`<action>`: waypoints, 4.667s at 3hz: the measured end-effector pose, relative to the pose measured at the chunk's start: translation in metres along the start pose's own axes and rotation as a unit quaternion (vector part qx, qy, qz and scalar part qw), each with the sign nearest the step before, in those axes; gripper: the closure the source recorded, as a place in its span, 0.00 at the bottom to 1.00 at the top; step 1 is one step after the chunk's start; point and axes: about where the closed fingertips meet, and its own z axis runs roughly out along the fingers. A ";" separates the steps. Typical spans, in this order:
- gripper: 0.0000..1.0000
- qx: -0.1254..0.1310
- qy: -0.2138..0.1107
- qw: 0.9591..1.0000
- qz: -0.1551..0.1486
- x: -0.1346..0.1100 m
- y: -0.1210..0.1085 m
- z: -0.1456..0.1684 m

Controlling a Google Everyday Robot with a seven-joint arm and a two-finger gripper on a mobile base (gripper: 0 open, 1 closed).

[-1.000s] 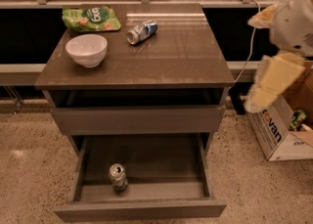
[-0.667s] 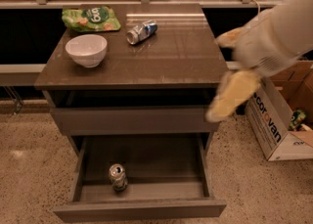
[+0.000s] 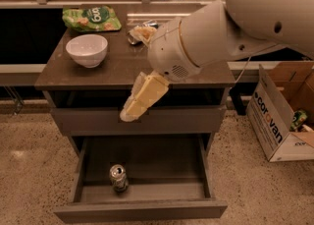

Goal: Pick 7up can from middle drawer and place on counter

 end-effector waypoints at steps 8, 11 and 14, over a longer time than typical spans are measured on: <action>0.00 0.067 -0.080 0.991 0.079 0.132 0.128 0.216; 0.00 0.073 -0.066 0.991 0.094 0.234 0.131 0.271; 0.00 0.034 -0.087 0.980 0.176 0.297 0.136 0.341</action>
Offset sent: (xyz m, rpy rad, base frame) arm 0.0482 0.1424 -0.1328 0.6173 0.0469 0.0573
